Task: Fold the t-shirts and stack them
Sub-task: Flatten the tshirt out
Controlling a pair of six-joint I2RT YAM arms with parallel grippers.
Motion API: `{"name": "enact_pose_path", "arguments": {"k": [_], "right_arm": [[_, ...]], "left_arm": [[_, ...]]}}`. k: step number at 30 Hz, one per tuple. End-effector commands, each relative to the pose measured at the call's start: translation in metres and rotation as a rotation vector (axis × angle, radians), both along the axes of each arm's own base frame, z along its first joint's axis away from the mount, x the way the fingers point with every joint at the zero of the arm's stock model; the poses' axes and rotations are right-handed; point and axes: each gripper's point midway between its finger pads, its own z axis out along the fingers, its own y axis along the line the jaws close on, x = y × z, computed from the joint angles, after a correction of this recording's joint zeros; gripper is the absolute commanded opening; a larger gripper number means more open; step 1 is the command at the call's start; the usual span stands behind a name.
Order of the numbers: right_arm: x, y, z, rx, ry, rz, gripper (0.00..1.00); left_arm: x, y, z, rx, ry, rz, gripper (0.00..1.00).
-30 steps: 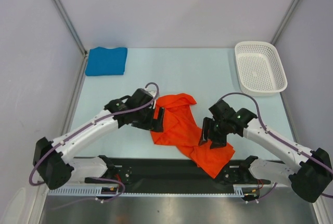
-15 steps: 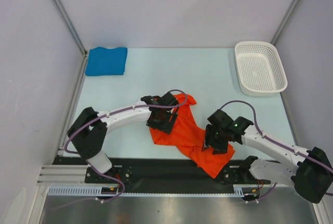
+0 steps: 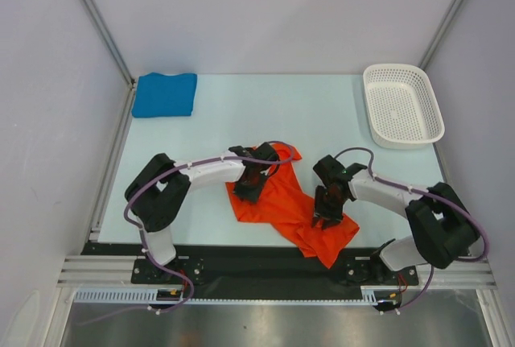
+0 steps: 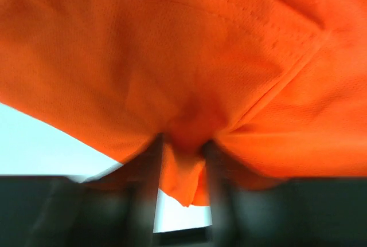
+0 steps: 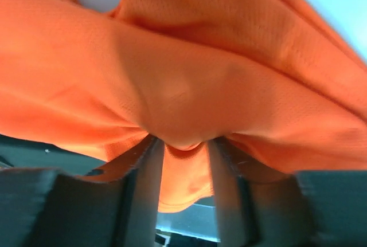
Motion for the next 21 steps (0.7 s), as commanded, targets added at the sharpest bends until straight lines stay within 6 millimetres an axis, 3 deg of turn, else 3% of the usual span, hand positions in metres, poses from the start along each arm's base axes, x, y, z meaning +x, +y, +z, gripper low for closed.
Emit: {"name": "enact_pose_path", "arguments": {"k": [1,2,3,5,7,10,15,21], "right_arm": [[0.045,0.019,0.008,0.044,-0.102,0.057,0.36],[0.049,0.018,0.001,0.026,-0.085,0.082,0.36],[0.066,0.026,0.01,0.044,-0.111,0.086,0.34],[0.078,0.031,0.01,0.043,-0.107,0.133,0.28],[0.1,0.046,0.014,0.064,-0.101,0.166,0.17],[0.115,0.063,0.02,0.091,-0.083,0.221,0.1],[0.111,0.066,0.025,0.119,-0.073,0.25,0.09],[0.071,0.062,0.028,0.174,-0.041,0.301,0.09]], "left_arm": [[0.017,0.014,0.001,-0.016,-0.032,0.038,0.28],[0.019,0.023,0.0,-0.02,-0.028,0.07,0.24],[0.022,0.022,0.007,-0.065,-0.035,0.088,0.2],[0.027,0.038,0.008,-0.09,-0.024,0.15,0.08],[0.033,0.047,0.021,-0.127,-0.054,0.185,0.0],[0.046,0.064,0.043,-0.164,-0.125,0.244,0.0],[0.064,0.077,0.079,-0.242,-0.223,0.304,0.0],[0.087,0.071,0.131,-0.318,-0.364,0.315,0.0]]}}
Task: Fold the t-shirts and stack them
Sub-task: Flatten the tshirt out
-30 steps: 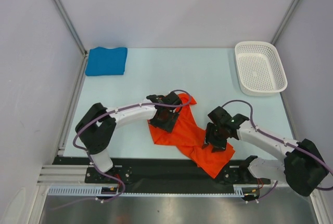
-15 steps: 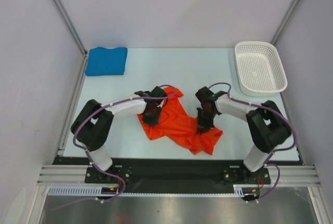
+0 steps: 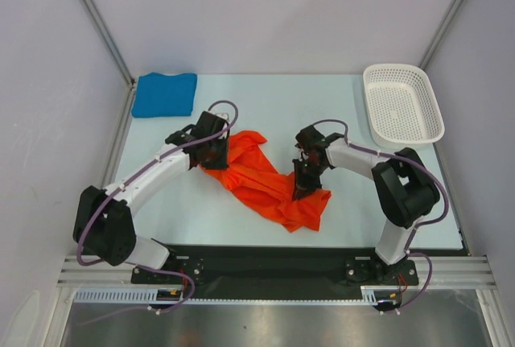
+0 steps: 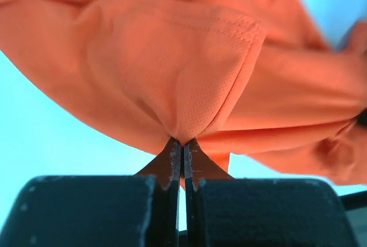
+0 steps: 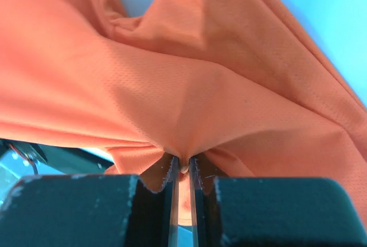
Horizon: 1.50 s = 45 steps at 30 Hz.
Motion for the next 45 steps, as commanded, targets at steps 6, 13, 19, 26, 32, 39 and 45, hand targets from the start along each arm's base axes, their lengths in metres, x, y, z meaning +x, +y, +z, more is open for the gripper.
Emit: {"name": "enact_pose_path", "arguments": {"k": [6,13,19,26,32,39,45], "right_arm": [[-0.06,0.015,0.027,0.109,-0.007,0.121,0.09],[-0.063,0.053,0.052,0.243,-0.038,0.156,0.09],[-0.059,0.06,0.063,0.237,-0.062,0.158,0.09],[-0.001,0.012,0.103,0.161,-0.198,0.032,0.08],[0.064,-0.033,0.176,0.174,-0.348,-0.037,0.06],[0.126,-0.065,0.3,0.208,-0.626,-0.111,0.0],[0.118,-0.065,0.285,0.237,-0.554,-0.095,0.23]], "left_arm": [[0.04,-0.016,0.092,-0.13,-0.25,0.02,0.0],[0.045,-0.01,0.151,-0.169,-0.391,0.046,0.0],[0.039,-0.001,0.18,-0.191,-0.461,0.055,0.0],[0.048,-0.012,0.22,-0.266,-0.514,0.039,0.0],[0.076,-0.021,0.304,-0.373,-0.663,0.031,0.0],[0.101,-0.046,0.392,-0.579,-0.809,-0.061,0.0],[0.095,-0.039,0.402,-0.584,-0.838,-0.061,0.0]]}}
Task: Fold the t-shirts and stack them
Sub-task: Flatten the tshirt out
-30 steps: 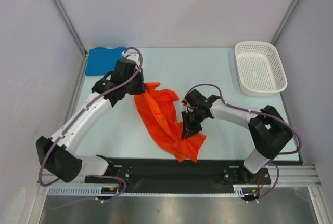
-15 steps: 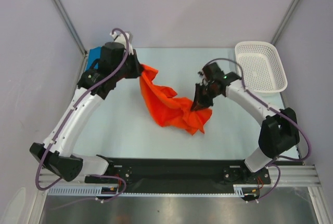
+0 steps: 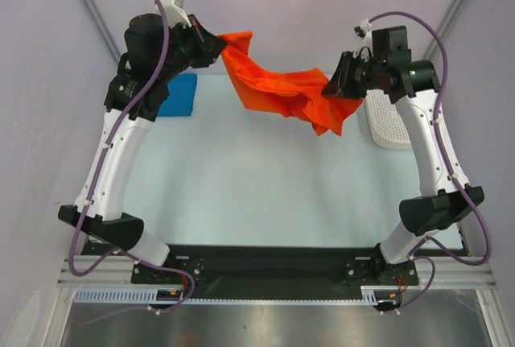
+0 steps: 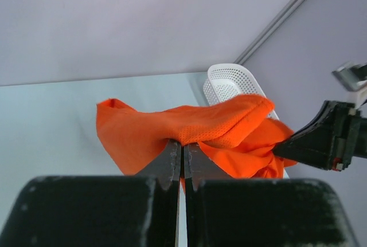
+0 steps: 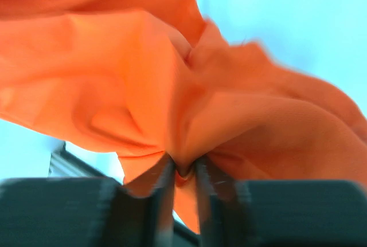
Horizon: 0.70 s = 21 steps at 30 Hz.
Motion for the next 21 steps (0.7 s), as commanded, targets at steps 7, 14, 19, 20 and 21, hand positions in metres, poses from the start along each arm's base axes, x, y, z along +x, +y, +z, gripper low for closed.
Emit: {"name": "enact_pose_path", "arguments": {"k": [7,14,19,20,21], "right_arm": [[-0.05,-0.003,-0.091,-0.028,0.243,0.034,0.73],[-0.112,-0.003,-0.172,-0.016,0.472,0.003,0.72],[-0.158,0.028,-0.22,0.058,0.582,0.062,0.73],[-0.16,0.033,-0.225,0.06,0.58,0.066,0.73],[-0.162,0.037,-0.232,0.051,0.579,0.068,0.73]], "left_arm": [[-0.044,0.038,-0.167,0.086,0.286,0.118,0.0],[-0.129,0.067,-0.327,0.091,0.589,0.152,0.0],[-0.138,0.073,-0.344,0.126,0.616,0.157,0.03],[-0.137,0.073,-0.347,0.132,0.626,0.16,0.04],[-0.137,0.073,-0.349,0.134,0.634,0.161,0.09]]}}
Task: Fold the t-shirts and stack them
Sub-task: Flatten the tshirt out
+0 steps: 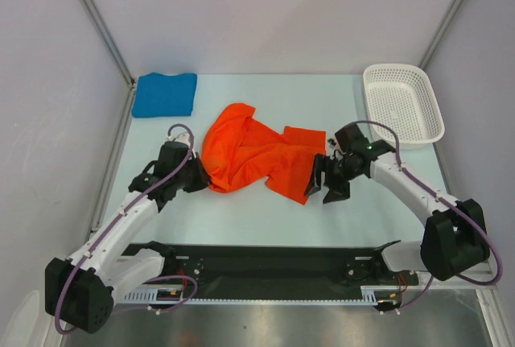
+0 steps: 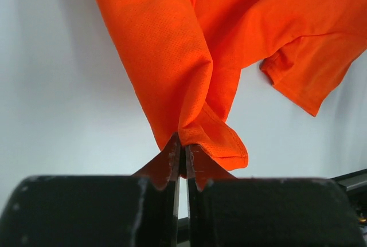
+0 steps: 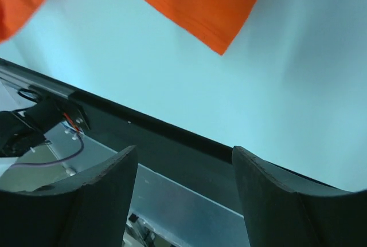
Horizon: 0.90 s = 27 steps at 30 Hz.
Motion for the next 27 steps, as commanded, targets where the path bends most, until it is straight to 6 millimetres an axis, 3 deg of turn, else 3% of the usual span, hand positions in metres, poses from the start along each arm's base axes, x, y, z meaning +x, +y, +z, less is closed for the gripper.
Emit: {"name": "enact_pose_path", "arguments": {"k": [1,2,5,6,7,8,10,11,13,20,27], "right_arm": [[0.014,0.026,-0.008,0.047,-0.066,-0.044,0.72],[0.009,0.028,-0.019,0.017,-0.059,-0.035,0.69],[0.019,0.028,-0.039,-0.044,-0.063,-0.084,0.58],[0.024,0.029,-0.042,-0.047,-0.074,-0.094,0.55],[0.03,0.027,-0.048,-0.074,-0.081,-0.115,0.51],[0.032,0.027,-0.05,-0.081,-0.078,-0.134,0.44],[0.041,0.026,-0.054,-0.097,-0.095,-0.165,0.37],[0.042,0.026,-0.061,-0.111,-0.078,-0.175,0.31],[0.045,0.023,-0.068,-0.143,-0.064,-0.193,0.29],[0.04,0.017,-0.091,-0.207,-0.001,-0.223,0.35],[0.034,0.028,-0.106,-0.21,0.037,-0.196,0.4]], "left_arm": [[0.016,0.001,0.014,-0.017,-0.071,0.039,0.13],[0.013,0.003,0.01,-0.007,-0.055,0.043,0.17],[0.005,0.01,-0.003,0.02,-0.018,0.065,0.3],[0.003,0.011,-0.005,0.027,-0.009,0.07,0.39],[0.001,0.014,-0.008,0.037,0.0,0.077,0.42],[0.0,0.015,-0.009,0.042,0.005,0.078,0.54],[0.0,0.022,-0.008,0.071,-0.001,0.101,0.61],[0.001,0.024,-0.006,0.081,-0.01,0.108,0.63],[0.006,0.025,0.005,0.091,-0.03,0.112,0.64],[0.02,0.042,0.037,0.177,-0.097,0.155,0.64],[0.024,0.047,0.043,0.211,-0.122,0.156,0.64]]}}
